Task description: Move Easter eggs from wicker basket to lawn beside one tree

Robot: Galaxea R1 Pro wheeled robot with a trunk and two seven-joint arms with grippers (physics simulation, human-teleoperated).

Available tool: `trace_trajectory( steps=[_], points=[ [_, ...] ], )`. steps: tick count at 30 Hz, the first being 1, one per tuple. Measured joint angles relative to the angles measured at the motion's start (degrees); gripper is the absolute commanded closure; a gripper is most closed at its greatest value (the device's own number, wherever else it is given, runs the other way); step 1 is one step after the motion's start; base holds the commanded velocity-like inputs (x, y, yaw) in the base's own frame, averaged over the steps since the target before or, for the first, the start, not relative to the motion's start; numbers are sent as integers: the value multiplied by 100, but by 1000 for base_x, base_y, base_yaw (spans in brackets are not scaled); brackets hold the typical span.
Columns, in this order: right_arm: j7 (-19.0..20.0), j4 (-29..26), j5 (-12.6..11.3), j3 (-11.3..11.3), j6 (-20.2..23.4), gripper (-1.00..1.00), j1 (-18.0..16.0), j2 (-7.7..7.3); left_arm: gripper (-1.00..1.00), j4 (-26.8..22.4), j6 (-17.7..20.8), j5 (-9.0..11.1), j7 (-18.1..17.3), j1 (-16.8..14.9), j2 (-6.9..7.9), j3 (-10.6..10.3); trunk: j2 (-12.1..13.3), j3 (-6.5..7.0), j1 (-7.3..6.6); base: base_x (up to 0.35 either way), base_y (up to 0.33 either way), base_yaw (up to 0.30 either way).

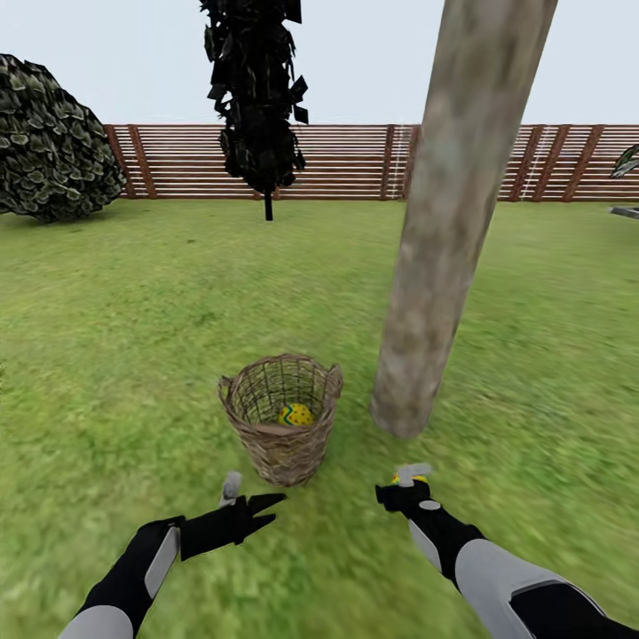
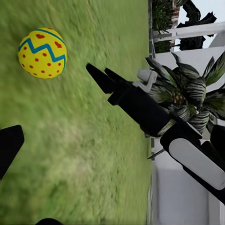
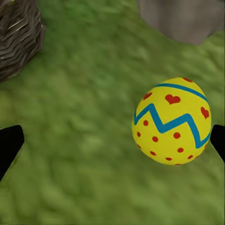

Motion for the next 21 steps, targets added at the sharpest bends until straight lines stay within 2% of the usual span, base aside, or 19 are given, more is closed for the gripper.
trace_trajectory(
  steps=[8, 11, 14, 15, 16, 21],
  points=[
    [5, -3, 0, 0, 28, -100, 0, -6, -100, 10, 0, 2, 0, 0, -5, 0, 0, 0, 0, 136, 296, 0],
    [14, -122, -1, -3, 433, -100, -2, -28, -100, 8, -4, 1, 0, 0, -3, 0, 0, 0, 0, 112, 244, 0],
    [16, -740, -8, -19, 1287, -100, -6, -51, -100, 4, -8, 1, 2, 0, 1, 5, 0, 0, 1, 31, 67, 0],
    [16, -1157, -12, -38, 1823, -100, -6, -46, -100, 4, -9, 0, 4, 0, 1, 6, 0, 1, 1, 3, 6, 0],
    [17, -1756, -15, -52, 2753, -100, -7, -32, -100, 4, -15, -5, 9, 2, 2, 7, 0, 1, 1, 2, 4, 0],
    [17, -3126, -18, -98, 4093, -100, -4, -60, -100, -4, -36, -16, 31, 0, 4, 7, 0, 0, 1, 0, 0, 0]
  ],
)
